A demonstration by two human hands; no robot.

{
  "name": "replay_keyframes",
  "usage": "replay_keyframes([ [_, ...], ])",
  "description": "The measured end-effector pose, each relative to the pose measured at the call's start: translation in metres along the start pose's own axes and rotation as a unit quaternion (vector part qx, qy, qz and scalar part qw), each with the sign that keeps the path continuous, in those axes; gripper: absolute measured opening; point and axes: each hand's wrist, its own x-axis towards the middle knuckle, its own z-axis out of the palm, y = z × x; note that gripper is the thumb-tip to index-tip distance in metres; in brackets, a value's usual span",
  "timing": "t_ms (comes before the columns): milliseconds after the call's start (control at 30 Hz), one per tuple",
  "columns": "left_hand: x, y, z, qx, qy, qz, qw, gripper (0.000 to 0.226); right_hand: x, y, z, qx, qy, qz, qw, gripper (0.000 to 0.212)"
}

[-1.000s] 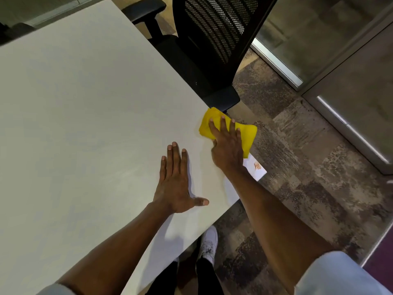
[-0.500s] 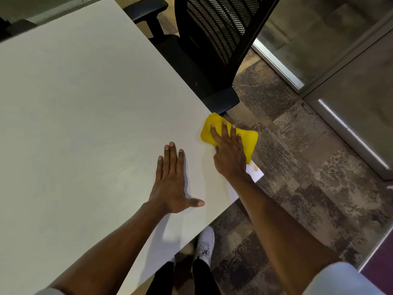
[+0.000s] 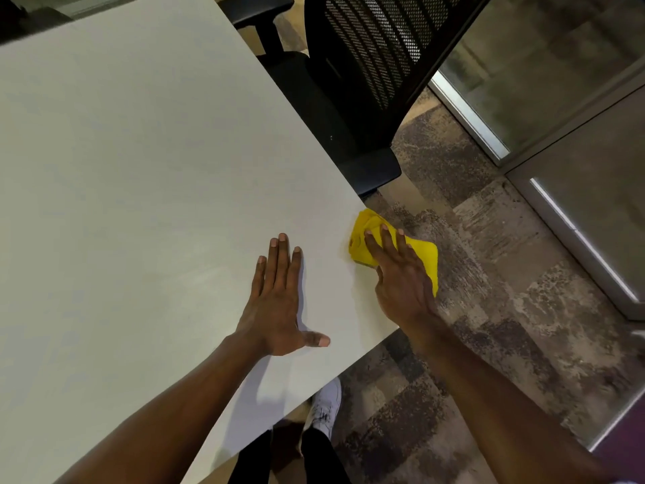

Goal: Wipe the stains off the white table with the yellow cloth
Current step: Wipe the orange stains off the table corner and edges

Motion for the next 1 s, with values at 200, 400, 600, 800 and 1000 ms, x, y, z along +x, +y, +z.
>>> replay_keyframes([
  [200,0.002,-0.002,0.002,-0.015,0.011,0.000,1.000,0.169,0.066,-0.020,-0.006,0.006,-0.022,-0.022,0.999,0.073],
  [400,-0.001,0.000,-0.001,-0.018,0.007,-0.004,1.000,0.168,0.021,0.003,-0.004,-0.024,-0.029,-0.050,0.998,0.079],
  [600,-0.003,0.003,-0.007,-0.020,-0.008,-0.006,1.000,0.168,-0.021,0.022,-0.004,-0.024,-0.041,-0.015,0.999,0.079],
  [800,-0.002,0.003,-0.006,-0.019,-0.002,-0.011,1.000,0.167,0.040,-0.005,-0.005,-0.019,-0.036,-0.036,0.999,0.075],
  [1000,-0.004,0.004,-0.008,-0.018,-0.001,-0.014,1.000,0.168,0.027,-0.028,0.005,-0.021,-0.020,-0.039,0.999,0.079],
])
